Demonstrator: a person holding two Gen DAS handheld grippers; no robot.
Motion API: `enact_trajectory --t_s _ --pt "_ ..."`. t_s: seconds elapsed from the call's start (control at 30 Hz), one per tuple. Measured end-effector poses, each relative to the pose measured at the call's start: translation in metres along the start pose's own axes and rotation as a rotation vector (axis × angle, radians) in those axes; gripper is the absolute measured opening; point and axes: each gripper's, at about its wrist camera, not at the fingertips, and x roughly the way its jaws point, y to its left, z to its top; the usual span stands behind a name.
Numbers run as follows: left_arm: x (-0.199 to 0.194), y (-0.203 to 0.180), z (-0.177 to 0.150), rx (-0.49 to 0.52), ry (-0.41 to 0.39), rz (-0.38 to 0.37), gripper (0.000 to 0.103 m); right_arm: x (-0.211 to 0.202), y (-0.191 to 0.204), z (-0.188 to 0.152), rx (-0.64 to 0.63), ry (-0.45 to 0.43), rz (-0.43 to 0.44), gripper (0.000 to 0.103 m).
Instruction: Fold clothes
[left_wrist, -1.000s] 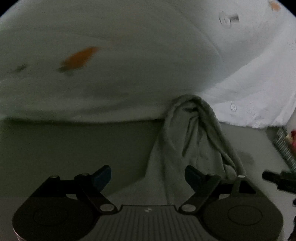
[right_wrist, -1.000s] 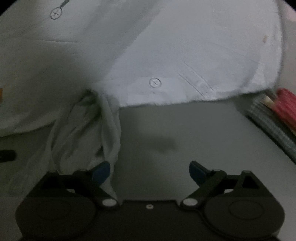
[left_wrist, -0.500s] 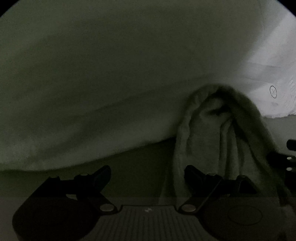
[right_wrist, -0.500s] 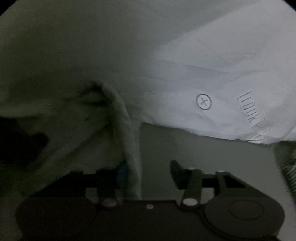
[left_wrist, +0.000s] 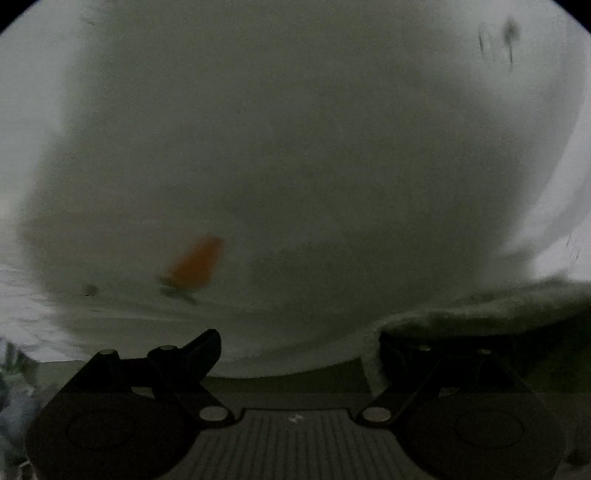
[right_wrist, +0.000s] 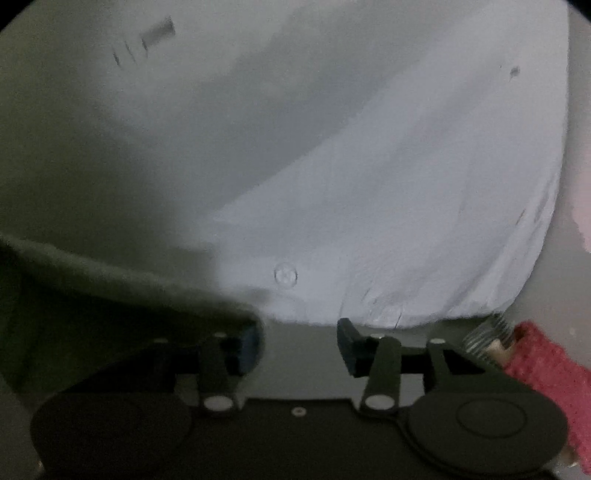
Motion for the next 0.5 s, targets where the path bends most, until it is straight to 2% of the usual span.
enact_trajectory --t_s 0.1,0.23,0.33,0.5 --pt "-0.043 0.026 0.0 -0.068 -0.038 -0.009 0.089 -0.04 -0.006 0.005 -0.002 -0.073 0.006 0.052" --pt "-0.091 0.059 -0.013 -0.175 -0.035 -0.055 0.089 -0.098 -0.01 -0.002 -0.027 -0.169 0.008 0.057" --pt "-0.12 0.072 -0.029 -0.164 -0.047 -0.081 0.089 -0.139 -0.01 -0.017 -0.067 -0.209 -0.003 0.058" --pt "-0.148 0.086 -0.055 -0.143 -0.032 -0.122 0.089 -0.176 -0.01 -0.057 -0.113 -0.196 -0.013 0.059"
